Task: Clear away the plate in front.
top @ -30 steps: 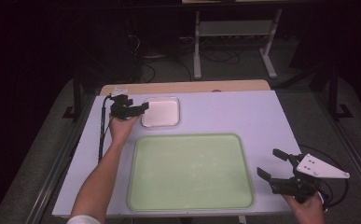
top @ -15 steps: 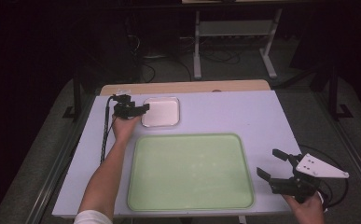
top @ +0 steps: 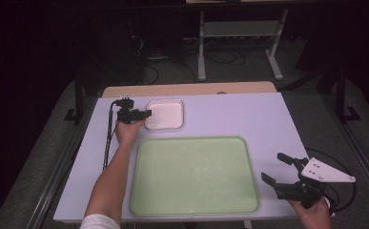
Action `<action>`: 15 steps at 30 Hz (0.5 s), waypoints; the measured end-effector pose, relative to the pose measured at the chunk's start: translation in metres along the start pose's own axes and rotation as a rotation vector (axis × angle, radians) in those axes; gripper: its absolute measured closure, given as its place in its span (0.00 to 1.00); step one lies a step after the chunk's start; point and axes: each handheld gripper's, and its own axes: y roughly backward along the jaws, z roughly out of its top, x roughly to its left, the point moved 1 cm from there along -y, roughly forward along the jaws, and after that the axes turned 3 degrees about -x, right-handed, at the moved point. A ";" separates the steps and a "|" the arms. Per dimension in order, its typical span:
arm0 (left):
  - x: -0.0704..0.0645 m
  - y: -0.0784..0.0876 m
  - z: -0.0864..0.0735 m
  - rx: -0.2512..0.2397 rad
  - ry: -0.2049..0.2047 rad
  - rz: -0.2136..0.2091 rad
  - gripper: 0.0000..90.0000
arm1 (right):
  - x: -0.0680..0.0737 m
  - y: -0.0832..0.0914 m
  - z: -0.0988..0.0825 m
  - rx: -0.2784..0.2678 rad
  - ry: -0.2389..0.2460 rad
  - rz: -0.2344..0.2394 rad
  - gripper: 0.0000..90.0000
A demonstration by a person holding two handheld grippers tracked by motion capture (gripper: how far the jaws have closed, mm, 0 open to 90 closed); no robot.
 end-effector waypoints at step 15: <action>-0.001 -0.013 0.006 0.053 0.037 0.029 0.61 | 0.000 0.000 -0.001 0.003 -0.002 0.002 0.15</action>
